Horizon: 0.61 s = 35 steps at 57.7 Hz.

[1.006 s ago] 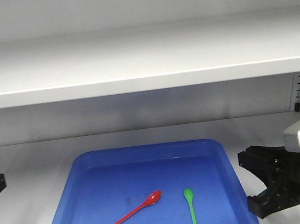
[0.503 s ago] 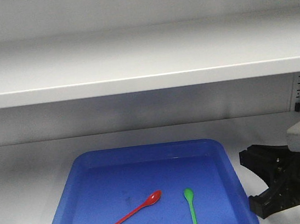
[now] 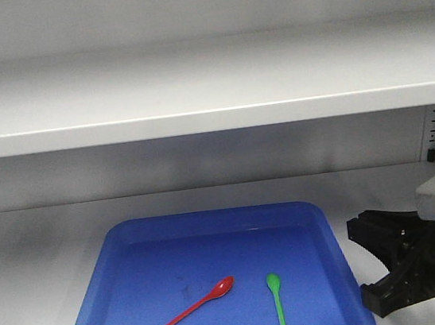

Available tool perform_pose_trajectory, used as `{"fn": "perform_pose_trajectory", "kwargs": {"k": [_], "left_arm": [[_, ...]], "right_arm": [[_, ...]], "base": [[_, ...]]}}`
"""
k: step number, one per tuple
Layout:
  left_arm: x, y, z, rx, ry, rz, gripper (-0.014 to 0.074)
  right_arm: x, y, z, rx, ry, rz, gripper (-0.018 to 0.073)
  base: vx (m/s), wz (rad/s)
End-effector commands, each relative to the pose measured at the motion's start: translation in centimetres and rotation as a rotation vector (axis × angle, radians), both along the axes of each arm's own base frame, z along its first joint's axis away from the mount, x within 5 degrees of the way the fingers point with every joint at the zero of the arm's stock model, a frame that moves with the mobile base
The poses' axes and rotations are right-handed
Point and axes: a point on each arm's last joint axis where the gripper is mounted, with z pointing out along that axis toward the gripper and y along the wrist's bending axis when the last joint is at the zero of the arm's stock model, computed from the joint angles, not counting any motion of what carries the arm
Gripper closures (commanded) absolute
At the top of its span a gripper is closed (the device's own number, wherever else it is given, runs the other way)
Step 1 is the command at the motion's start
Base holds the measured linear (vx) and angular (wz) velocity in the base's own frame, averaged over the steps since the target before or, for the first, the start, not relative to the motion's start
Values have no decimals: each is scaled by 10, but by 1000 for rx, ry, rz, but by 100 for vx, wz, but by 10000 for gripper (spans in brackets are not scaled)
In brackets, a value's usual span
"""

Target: Sort red and green spoons into left cabinet

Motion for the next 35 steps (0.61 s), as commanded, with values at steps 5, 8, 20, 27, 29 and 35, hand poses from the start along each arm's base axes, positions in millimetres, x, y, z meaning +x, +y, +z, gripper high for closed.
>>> {"fn": "perform_pose_trajectory", "kwargs": {"k": [5,8,20,27,29,35], "left_arm": [[-3,-10,12,65,-110,-125,603],[-3,-11,11,93,-156,-138,603],[-25,3,-7,-41,-375,-56,603],[-44,9,-26,-77,-424,-55,603],[-48,12,-34,-83,-409,-36,603],[-54,21,-58,-73,-372,33,603]], "right_arm": [[-3,3,18,45,-76,38,562],[-3,2,18,44,-74,35,562],[-3,2,18,44,-74,35,562],[-3,2,18,44,-74,35,562],[-3,2,18,44,-74,35,562],[-3,2,18,44,-74,35,562]], "base": [[0,0],[0,0],[0,0],[0,0],[0,0],[0,1]]}}
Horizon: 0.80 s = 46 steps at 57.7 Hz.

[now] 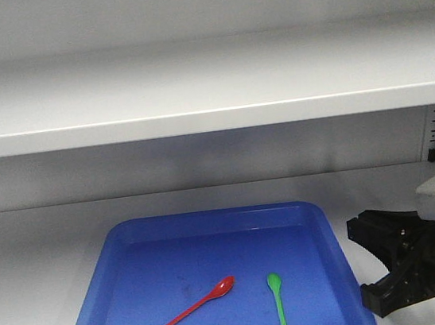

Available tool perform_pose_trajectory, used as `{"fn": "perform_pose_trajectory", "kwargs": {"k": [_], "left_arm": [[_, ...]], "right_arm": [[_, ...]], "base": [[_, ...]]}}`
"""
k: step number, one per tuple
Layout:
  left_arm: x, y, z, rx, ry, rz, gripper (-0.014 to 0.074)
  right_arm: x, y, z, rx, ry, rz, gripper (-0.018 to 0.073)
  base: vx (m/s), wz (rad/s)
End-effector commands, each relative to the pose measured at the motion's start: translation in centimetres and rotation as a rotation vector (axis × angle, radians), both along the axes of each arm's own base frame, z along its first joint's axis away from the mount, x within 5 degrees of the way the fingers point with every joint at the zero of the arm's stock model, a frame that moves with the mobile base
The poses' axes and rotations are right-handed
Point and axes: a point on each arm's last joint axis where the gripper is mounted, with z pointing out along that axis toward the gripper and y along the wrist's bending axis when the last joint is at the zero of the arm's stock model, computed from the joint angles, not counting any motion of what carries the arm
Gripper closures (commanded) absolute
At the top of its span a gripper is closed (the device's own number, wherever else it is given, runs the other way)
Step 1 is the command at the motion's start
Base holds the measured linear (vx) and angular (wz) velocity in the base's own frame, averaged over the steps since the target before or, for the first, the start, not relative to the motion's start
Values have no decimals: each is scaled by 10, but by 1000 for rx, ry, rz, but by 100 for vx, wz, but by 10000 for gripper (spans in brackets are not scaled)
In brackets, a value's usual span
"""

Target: Sort red and green spoons into left cabinet

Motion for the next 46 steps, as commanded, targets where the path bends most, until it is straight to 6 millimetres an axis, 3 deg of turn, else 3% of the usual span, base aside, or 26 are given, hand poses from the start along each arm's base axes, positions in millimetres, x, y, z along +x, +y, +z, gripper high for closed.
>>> {"fn": "perform_pose_trajectory", "kwargs": {"k": [1,20,46], "left_arm": [[-6,6,1,-36,-78,48,603],[-27,13,-60,-74,-53,94,603],[-38,16,-68,-14,-25,140,603]], "right_arm": [[-3,3,18,44,-74,36,562],[-3,3,18,44,-74,36,562],[-3,3,18,44,-74,36,562]], "base": [[0,1],[0,0],[0,0]]}}
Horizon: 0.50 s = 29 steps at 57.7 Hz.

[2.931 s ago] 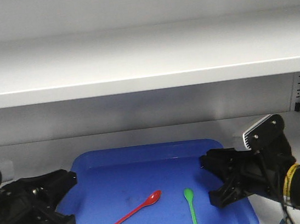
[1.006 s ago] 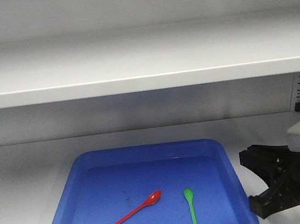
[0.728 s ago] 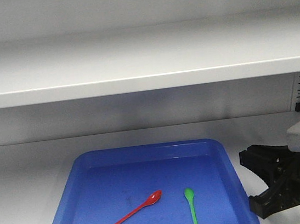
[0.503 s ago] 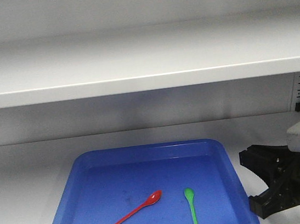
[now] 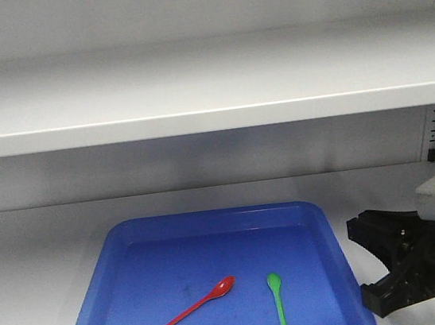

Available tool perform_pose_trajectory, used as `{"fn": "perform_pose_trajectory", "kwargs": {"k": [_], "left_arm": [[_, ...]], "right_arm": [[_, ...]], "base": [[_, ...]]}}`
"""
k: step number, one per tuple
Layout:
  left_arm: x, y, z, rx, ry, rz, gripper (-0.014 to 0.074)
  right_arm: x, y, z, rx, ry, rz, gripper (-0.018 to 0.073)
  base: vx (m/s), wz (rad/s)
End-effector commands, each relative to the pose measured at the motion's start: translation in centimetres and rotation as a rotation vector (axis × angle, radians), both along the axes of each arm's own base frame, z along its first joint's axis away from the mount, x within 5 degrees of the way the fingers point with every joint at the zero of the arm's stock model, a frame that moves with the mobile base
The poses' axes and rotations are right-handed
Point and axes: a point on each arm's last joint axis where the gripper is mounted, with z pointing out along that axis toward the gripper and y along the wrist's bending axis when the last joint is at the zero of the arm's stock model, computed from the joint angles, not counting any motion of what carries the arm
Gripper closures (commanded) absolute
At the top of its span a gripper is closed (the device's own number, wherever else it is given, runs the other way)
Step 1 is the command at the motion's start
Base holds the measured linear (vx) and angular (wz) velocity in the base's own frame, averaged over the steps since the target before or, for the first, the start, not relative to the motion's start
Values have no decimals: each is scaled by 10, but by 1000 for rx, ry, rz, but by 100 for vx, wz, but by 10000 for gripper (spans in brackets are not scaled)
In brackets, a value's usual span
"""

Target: Sort red and green spoons into left cabinet

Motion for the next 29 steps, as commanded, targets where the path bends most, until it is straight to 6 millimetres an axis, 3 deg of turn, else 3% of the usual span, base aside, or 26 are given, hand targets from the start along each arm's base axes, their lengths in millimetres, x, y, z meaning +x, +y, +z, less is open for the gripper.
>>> {"fn": "perform_pose_trajectory", "kwargs": {"k": [1,29], "left_arm": [[-1,0,1,1,-67,-6,603],[-1,0,-2,9,-35,-4,603]], "right_arm": [[-3,3,18,44,-74,36,562],[-3,3,18,45,-75,37,562]], "base": [[0,0],[0,0]]}}
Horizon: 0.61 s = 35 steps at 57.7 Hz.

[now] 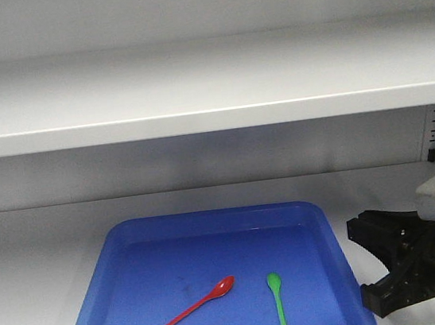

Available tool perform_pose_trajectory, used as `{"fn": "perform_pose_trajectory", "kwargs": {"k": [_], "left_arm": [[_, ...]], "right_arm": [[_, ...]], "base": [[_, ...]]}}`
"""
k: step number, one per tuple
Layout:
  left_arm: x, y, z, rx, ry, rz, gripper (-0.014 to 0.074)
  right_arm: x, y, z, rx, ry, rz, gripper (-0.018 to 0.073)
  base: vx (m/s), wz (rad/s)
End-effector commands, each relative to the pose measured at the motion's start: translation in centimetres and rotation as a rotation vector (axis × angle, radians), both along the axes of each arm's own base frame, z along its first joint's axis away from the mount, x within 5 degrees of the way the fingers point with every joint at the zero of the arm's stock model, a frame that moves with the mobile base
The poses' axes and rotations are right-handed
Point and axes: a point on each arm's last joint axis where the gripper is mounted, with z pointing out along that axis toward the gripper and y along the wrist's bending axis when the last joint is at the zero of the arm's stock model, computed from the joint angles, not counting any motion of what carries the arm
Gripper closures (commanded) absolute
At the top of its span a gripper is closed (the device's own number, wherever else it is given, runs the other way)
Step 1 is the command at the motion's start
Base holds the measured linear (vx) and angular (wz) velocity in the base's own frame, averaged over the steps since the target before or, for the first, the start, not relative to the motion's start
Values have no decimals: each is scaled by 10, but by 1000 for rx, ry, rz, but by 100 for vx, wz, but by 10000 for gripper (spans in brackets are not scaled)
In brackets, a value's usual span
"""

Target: Sort red and green spoons into left cabinet

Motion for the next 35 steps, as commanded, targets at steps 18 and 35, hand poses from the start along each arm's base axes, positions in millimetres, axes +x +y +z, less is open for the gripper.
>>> {"fn": "perform_pose_trajectory", "kwargs": {"k": [18,35], "left_arm": [[-1,-1,2,-15,-76,-9,603],[-1,-1,2,-15,-76,-9,603]], "right_arm": [[-3,3,18,33,-79,38,562],[-5,1,22,88,-66,-9,562]], "base": [[0,0],[0,0]]}}
